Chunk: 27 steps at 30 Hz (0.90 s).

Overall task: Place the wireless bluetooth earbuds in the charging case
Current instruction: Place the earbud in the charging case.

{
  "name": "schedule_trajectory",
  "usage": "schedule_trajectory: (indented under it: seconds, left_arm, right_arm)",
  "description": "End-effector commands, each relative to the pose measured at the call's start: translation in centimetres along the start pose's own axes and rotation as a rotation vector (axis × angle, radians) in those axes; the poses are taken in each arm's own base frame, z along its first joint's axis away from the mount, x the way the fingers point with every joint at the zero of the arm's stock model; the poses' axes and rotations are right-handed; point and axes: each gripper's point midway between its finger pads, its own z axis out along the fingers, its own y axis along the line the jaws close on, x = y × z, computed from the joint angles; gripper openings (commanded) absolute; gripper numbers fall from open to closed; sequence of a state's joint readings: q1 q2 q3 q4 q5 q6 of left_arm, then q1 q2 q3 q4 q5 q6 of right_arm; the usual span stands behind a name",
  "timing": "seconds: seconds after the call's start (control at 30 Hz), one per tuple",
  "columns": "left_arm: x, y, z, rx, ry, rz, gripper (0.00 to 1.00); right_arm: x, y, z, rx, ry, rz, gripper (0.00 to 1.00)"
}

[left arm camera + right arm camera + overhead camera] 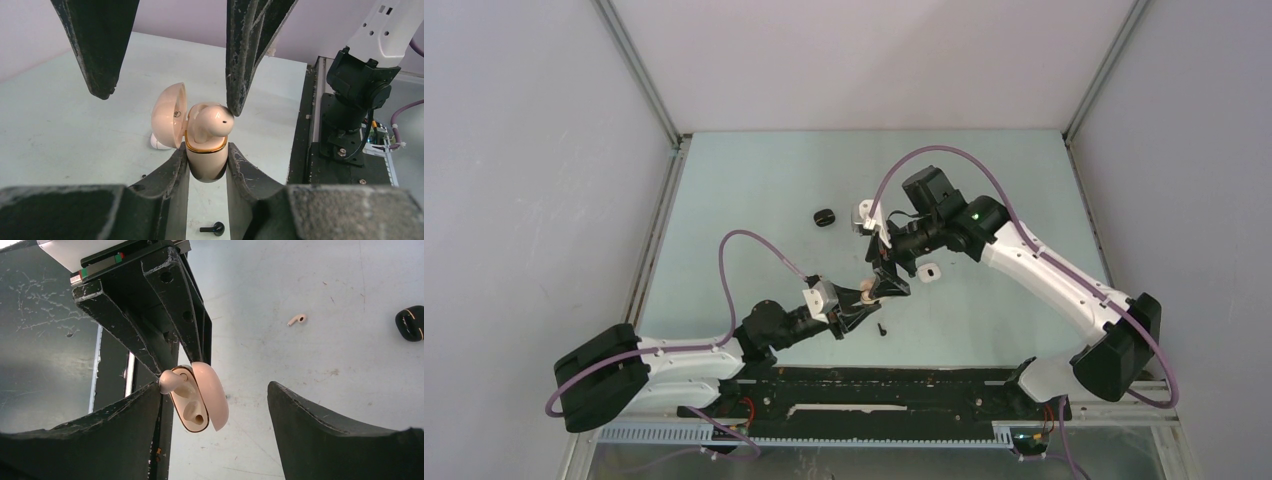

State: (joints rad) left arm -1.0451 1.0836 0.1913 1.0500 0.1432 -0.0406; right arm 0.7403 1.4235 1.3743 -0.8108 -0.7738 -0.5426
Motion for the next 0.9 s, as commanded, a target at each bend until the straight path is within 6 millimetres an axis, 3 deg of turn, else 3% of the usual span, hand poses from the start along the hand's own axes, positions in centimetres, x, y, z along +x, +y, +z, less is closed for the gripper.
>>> schedule_trajectory:
  seconds: [0.0, 0.87]
  left_arm:
    - [-3.4, -0.5, 0.8, 0.029, -0.101, 0.04, 0.0]
    - [-3.0, -1.3, 0.8, 0.075, -0.095, 0.031, 0.0]
  right_arm:
    - [0.1, -0.1, 0.3, -0.005, 0.006, -0.005, 0.8]
    - [0.7, -1.7, -0.3, 0.065, 0.028, 0.014, 0.79]
